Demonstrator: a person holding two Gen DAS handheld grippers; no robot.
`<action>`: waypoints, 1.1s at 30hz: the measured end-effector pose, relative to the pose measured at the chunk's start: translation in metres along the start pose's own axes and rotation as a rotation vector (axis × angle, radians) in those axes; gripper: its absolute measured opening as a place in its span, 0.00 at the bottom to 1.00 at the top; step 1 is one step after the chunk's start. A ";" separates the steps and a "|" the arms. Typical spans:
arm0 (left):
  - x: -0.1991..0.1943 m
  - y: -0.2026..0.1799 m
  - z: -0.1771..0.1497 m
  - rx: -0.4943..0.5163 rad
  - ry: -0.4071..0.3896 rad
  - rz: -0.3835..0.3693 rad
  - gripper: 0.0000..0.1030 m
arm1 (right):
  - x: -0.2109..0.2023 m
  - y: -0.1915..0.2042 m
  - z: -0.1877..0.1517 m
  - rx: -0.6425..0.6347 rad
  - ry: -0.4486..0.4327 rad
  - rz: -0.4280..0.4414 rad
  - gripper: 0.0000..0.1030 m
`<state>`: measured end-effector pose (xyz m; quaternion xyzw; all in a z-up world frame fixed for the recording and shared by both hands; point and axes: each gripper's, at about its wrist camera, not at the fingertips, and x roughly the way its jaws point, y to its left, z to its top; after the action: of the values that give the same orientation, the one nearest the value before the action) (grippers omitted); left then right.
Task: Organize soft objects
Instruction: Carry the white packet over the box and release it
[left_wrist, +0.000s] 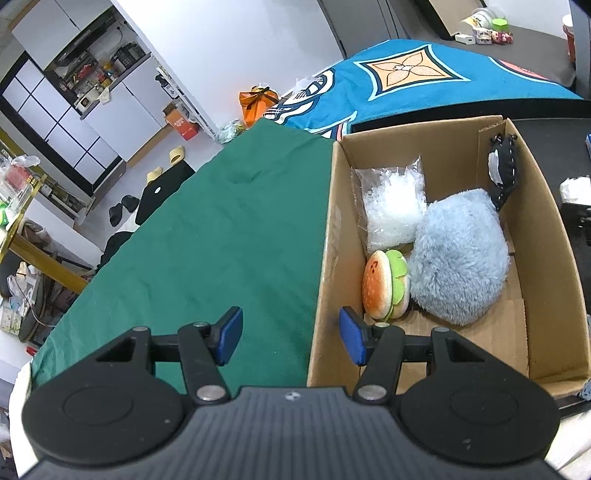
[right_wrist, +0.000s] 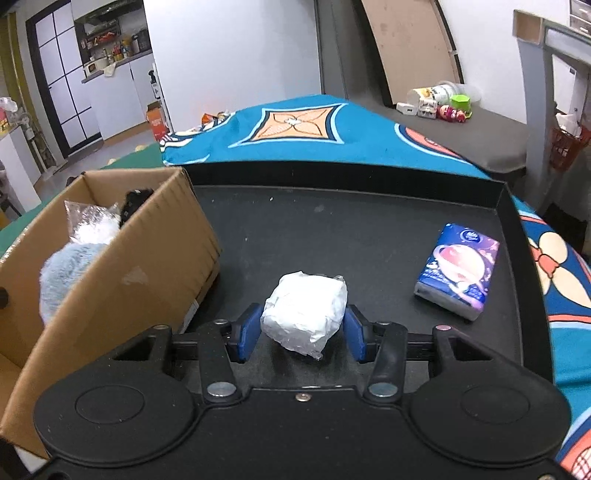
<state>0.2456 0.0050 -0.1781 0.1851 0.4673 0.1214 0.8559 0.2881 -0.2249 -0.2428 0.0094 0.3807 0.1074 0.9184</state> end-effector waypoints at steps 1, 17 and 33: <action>-0.001 0.000 0.000 -0.001 -0.001 -0.002 0.55 | -0.002 0.000 0.001 0.000 -0.001 0.000 0.46; 0.000 0.005 0.001 -0.031 0.002 -0.030 0.55 | -0.034 0.022 0.012 -0.084 -0.035 -0.018 0.46; 0.004 0.020 0.000 -0.115 0.020 -0.133 0.54 | -0.049 0.056 0.050 -0.203 -0.074 -0.025 0.46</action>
<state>0.2474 0.0250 -0.1727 0.1032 0.4792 0.0927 0.8667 0.2790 -0.1768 -0.1678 -0.0845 0.3335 0.1337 0.9294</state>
